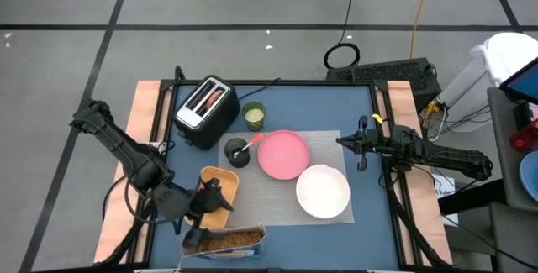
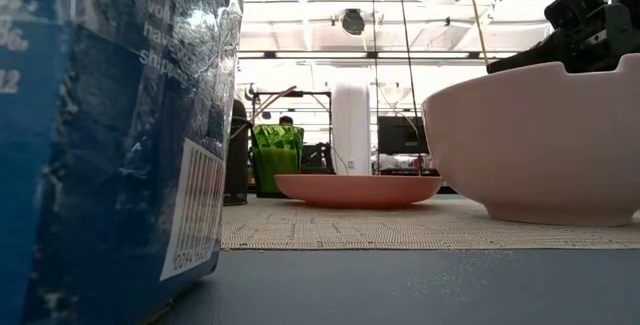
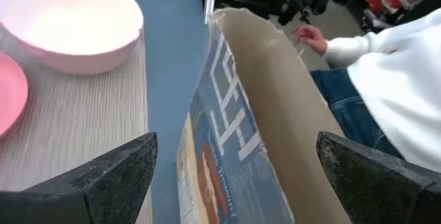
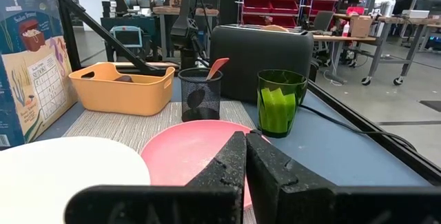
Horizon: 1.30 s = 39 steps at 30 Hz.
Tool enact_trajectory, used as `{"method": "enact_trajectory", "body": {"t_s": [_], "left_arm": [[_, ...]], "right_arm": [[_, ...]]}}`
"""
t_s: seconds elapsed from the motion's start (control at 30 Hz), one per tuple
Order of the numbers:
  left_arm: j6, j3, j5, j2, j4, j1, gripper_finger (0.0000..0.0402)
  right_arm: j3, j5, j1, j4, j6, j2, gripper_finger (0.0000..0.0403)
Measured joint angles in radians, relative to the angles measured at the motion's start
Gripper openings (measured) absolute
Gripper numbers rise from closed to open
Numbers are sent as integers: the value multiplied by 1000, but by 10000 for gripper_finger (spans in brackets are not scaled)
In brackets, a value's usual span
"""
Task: Arrange a breakfast setting
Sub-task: Pour the cereal in the bowl
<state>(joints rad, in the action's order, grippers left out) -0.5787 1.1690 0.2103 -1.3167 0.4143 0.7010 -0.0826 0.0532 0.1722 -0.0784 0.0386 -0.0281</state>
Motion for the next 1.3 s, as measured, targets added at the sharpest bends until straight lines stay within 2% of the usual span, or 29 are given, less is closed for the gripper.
{"method": "enact_trajectory", "body": {"t_s": [0.43, 0.73, 1.03, 1.3], "left_arm": [[-59, 0, -1, -4, 89, 7, 399], [-138, 0, -68, -111, 89, 10, 399], [-127, 0, -67, -133, -2, 9, 399], [-40, 0, -64, -134, -51, 9, 399]], "right_arm": [[0, 0, 0, 0, 0, 0, 2], [0, 0, 0, 0, 0, 0, 2], [0, 0, 0, 0, 0, 0, 2], [0, 0, 0, 0, 0, 0, 2]]}}
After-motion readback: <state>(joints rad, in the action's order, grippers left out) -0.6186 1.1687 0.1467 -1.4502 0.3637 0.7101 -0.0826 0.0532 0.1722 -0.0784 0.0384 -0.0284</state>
